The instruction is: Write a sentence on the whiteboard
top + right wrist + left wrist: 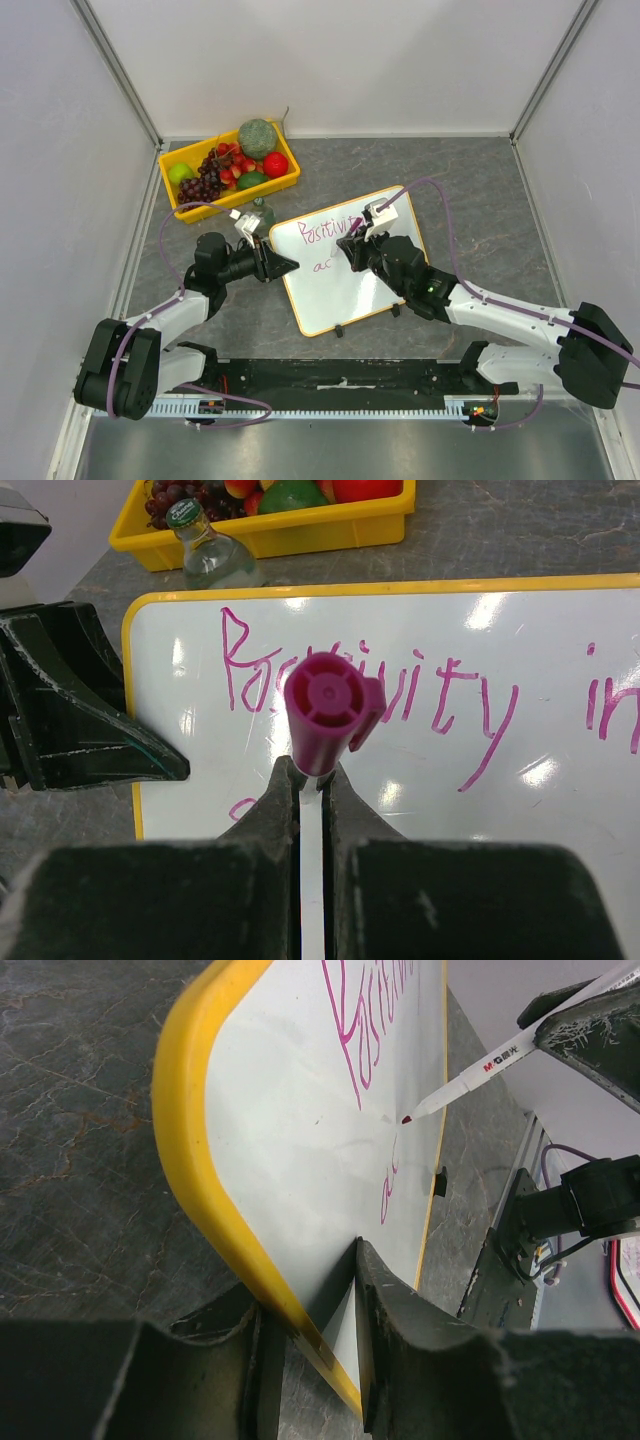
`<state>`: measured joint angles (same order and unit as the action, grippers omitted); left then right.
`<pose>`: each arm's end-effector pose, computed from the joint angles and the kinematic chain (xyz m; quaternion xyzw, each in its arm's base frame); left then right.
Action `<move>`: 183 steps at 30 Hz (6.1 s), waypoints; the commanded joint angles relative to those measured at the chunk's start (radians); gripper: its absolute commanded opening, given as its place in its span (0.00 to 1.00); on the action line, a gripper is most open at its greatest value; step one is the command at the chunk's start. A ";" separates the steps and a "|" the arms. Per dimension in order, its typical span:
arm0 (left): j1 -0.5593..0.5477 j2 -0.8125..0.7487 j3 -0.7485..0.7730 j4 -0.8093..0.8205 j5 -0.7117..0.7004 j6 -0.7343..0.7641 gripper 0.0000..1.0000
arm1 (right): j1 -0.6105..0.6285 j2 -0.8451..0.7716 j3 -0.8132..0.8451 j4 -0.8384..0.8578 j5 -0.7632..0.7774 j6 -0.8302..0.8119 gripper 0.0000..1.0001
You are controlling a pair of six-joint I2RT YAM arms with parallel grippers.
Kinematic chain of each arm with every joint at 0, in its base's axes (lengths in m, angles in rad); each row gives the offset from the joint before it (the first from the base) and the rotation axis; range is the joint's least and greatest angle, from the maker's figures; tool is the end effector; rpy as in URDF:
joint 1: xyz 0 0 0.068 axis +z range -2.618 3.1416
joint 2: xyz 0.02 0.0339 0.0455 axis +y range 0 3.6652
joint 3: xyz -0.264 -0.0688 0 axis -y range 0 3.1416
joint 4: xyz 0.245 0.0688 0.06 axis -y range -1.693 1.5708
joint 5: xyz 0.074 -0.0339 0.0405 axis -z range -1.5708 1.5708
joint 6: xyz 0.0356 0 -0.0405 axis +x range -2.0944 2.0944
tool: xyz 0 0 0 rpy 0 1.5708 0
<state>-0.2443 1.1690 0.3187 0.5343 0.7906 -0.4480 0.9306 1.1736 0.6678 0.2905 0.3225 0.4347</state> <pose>0.2050 -0.0772 0.1812 0.1489 0.7662 -0.4771 0.4039 0.1683 0.2070 0.2677 -0.0911 0.7701 0.2934 0.5591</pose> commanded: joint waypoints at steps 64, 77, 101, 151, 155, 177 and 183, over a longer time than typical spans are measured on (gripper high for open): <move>-0.013 0.018 0.006 -0.023 -0.010 0.074 0.02 | -0.072 -0.046 -0.062 0.049 -0.049 0.061 0.00; -0.013 0.018 0.006 -0.023 -0.011 0.074 0.02 | -0.073 -0.080 -0.120 0.021 -0.071 0.075 0.00; -0.013 0.018 0.006 -0.023 -0.014 0.074 0.02 | -0.078 -0.134 -0.059 -0.021 -0.011 0.035 0.00; -0.012 0.021 0.006 -0.025 -0.013 0.072 0.02 | -0.111 -0.140 -0.100 -0.010 -0.065 0.058 0.00; -0.013 0.020 0.006 -0.023 -0.014 0.072 0.02 | -0.115 -0.146 -0.059 -0.011 -0.065 0.058 0.00; -0.013 0.020 0.006 -0.023 -0.013 0.072 0.02 | -0.176 -0.061 -0.043 0.053 -0.120 0.095 0.00; -0.015 0.021 0.006 -0.025 -0.013 0.072 0.02 | -0.185 -0.091 -0.053 0.044 -0.119 0.098 0.00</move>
<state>-0.2436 1.1717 0.3206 0.5339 0.7929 -0.4480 0.7551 1.1072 0.6083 0.3050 0.2031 0.5247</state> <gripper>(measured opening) 0.359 0.050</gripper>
